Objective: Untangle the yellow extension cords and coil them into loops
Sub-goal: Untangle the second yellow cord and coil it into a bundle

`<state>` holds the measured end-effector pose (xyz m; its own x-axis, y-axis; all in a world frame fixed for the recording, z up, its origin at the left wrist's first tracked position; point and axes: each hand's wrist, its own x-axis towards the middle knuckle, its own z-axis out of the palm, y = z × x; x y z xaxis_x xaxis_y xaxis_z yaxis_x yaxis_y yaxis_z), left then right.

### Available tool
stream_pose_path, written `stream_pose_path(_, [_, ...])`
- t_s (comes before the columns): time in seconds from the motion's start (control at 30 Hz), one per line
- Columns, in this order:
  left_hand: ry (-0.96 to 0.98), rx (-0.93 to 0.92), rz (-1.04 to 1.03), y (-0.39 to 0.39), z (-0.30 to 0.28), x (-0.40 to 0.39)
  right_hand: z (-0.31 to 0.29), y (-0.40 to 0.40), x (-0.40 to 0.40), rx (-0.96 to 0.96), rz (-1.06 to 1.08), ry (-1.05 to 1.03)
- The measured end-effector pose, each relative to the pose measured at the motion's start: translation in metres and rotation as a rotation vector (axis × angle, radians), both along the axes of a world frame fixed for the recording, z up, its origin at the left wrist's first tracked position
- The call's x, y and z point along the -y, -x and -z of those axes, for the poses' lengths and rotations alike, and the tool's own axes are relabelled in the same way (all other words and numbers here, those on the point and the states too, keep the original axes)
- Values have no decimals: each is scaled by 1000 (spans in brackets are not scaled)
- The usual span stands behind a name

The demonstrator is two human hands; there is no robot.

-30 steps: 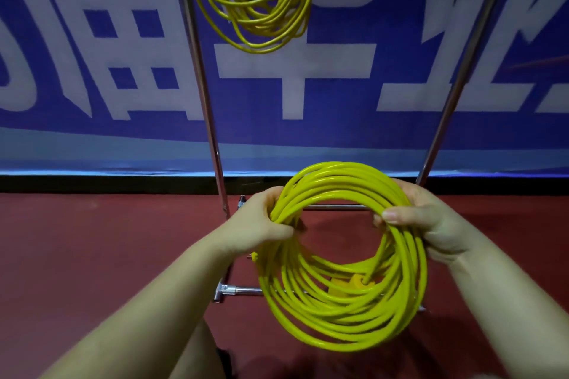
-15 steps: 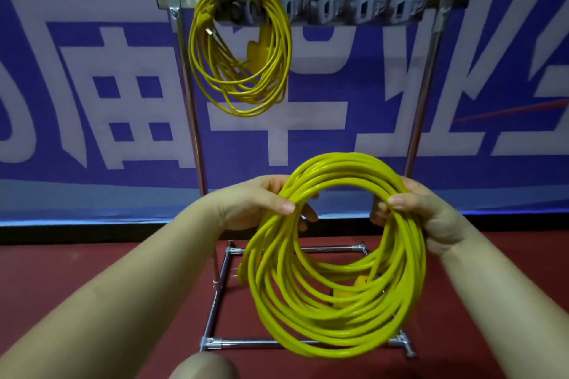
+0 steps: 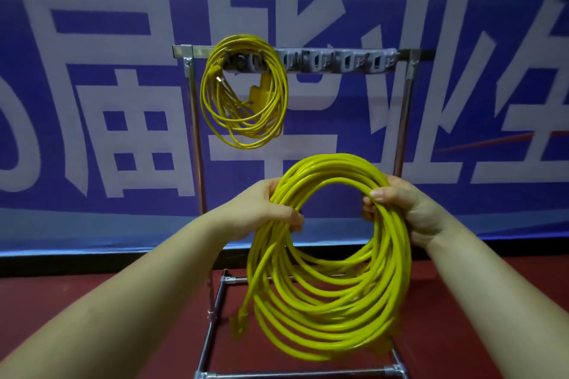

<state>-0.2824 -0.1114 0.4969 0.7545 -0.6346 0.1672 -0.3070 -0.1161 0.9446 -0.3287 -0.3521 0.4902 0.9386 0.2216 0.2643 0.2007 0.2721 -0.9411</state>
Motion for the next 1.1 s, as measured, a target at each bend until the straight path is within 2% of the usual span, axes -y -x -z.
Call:
stream_pose_path(0.17, [121,68,-126,2,-10,16,-25,1,14,24,16,124])
stream_pose_path(0.43, [120,170,-139,-32,-62,63,-68,-11,60,57,103,348])
stream_pose_path(0.6, [-12,301,-88,-69,-107,99,-102,-40,95,123,233,331])
stream_pose_path(0.77, [-66,398,-75,-107,-150,134,-140,-75,128,189,369,374])
stream_pose_path(1.1, [-76,647,-245,-200,-222,196,-202,-182,176,323,545,258])
